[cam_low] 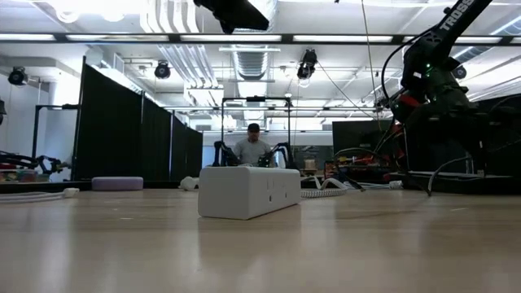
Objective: Insert USB
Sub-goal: Insert the right black charger cable into the black outlet extension
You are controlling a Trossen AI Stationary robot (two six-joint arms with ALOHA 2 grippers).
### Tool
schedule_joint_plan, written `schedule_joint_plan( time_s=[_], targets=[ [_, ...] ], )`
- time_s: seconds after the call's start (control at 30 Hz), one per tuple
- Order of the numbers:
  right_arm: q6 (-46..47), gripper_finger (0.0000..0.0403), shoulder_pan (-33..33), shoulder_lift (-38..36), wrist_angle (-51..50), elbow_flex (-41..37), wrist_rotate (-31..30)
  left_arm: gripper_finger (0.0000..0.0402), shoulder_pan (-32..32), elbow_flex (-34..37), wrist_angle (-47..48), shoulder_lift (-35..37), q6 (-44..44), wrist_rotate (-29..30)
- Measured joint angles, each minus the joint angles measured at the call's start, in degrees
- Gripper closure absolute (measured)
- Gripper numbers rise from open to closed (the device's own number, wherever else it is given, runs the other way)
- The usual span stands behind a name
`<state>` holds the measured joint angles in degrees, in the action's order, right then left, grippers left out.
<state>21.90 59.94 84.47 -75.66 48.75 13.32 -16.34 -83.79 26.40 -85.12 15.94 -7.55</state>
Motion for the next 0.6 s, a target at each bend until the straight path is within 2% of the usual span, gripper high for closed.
schedule_joint_plan(
  time_s=[0.6],
  targets=[
    [0.60,0.0403,-0.09,-2.75,1.34,-0.43,-1.77,0.0338,0.00,0.96,-0.35,0.02,0.23,0.11]
  ],
)
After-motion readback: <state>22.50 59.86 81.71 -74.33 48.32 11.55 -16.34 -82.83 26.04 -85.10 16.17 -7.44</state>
